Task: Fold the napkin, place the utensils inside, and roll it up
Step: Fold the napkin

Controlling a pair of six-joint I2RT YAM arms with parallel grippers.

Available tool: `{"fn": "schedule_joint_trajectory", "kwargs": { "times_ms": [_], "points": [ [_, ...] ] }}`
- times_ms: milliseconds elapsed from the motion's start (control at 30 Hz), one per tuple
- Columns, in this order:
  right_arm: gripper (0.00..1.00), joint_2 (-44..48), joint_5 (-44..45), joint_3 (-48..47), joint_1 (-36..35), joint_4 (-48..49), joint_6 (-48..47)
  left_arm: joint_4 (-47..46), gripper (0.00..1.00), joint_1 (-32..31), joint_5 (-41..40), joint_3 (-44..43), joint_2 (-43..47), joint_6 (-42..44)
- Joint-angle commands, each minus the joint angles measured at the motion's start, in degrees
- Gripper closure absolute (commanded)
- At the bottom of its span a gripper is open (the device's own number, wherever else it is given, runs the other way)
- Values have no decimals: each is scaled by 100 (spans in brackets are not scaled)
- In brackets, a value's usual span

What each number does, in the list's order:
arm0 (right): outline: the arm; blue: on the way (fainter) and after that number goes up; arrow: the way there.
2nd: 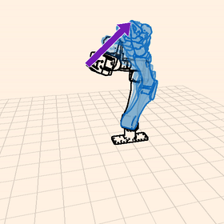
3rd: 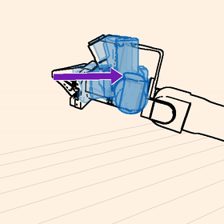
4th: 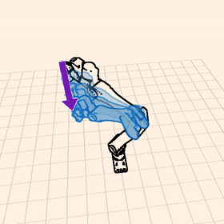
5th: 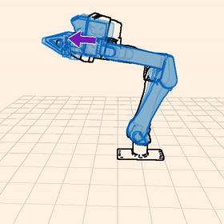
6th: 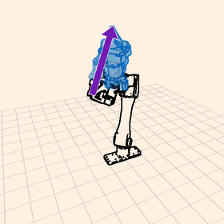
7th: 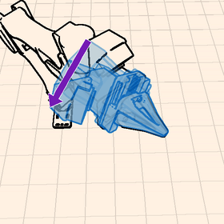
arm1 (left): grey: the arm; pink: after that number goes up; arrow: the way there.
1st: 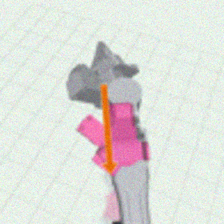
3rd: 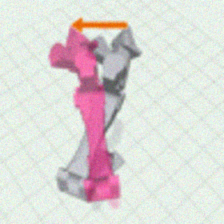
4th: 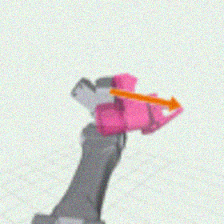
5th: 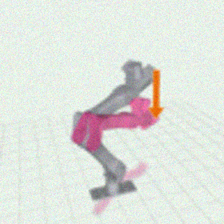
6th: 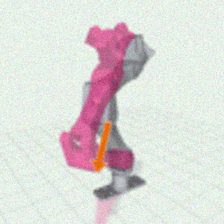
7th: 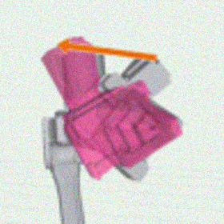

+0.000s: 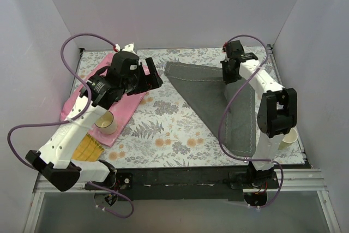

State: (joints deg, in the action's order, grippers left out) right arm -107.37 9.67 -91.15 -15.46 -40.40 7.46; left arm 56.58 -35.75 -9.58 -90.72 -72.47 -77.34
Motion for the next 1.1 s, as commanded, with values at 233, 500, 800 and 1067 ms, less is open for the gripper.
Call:
{"fn": "schedule_joint_trajectory", "kwargs": {
  "times_ms": [233,500,800,1067],
  "points": [
    [99,-741,-369,-859,1054,525,-333,-112,16,6,202,-473,-645,219],
    [99,-1435,-203,-1721,1352,305,-272,-59,16,6,317,-763,-1041,281],
    [99,-1752,-246,-2064,1774,349,-219,-50,16,6,326,-956,-1235,255],
    [99,-1998,-519,-2187,1977,393,-158,-85,16,6,387,-1044,-1375,184]
  ]
}}
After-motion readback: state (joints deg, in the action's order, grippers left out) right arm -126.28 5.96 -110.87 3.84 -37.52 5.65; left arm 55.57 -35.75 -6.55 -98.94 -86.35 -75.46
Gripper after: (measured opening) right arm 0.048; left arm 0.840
